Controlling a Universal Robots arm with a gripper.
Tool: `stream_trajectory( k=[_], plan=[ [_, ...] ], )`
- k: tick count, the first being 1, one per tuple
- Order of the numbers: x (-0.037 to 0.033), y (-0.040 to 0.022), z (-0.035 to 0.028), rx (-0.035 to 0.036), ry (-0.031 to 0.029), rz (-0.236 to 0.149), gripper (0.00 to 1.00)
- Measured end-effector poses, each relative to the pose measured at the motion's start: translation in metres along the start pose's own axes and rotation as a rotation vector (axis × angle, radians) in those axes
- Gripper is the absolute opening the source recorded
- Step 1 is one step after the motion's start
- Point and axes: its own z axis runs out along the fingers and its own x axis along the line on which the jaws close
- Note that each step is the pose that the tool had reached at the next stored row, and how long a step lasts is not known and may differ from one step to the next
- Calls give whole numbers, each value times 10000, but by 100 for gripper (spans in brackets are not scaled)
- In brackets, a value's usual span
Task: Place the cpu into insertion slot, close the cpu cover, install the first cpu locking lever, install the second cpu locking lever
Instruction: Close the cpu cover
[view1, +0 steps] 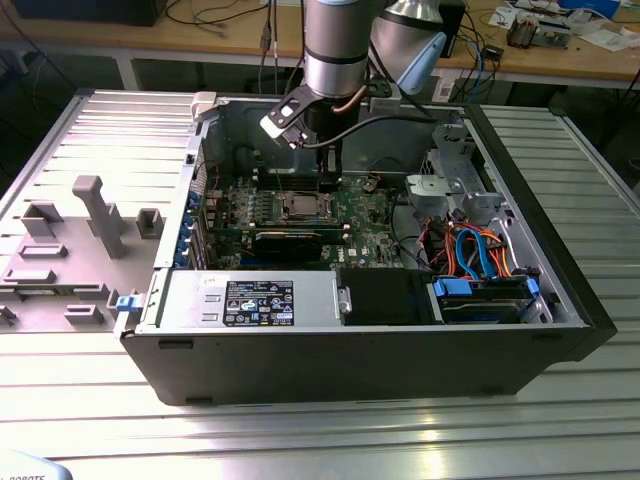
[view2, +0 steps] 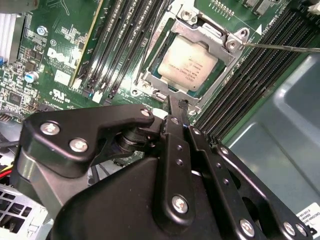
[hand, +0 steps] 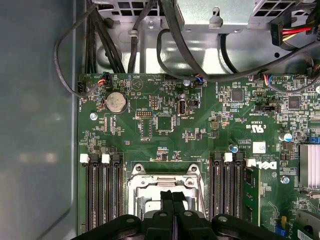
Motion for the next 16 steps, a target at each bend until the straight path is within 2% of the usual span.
stream_trajectory(
  k=[6,7,8,9,16],
  plan=[
    [0,0,2,0,1,1,11],
    [1,-78,63,0,1,-14,11],
    [1,-246,117,1,3,-46,11],
    [2,-387,181,1,5,-81,11],
    [2,-406,191,0,6,-83,11]
  ],
)
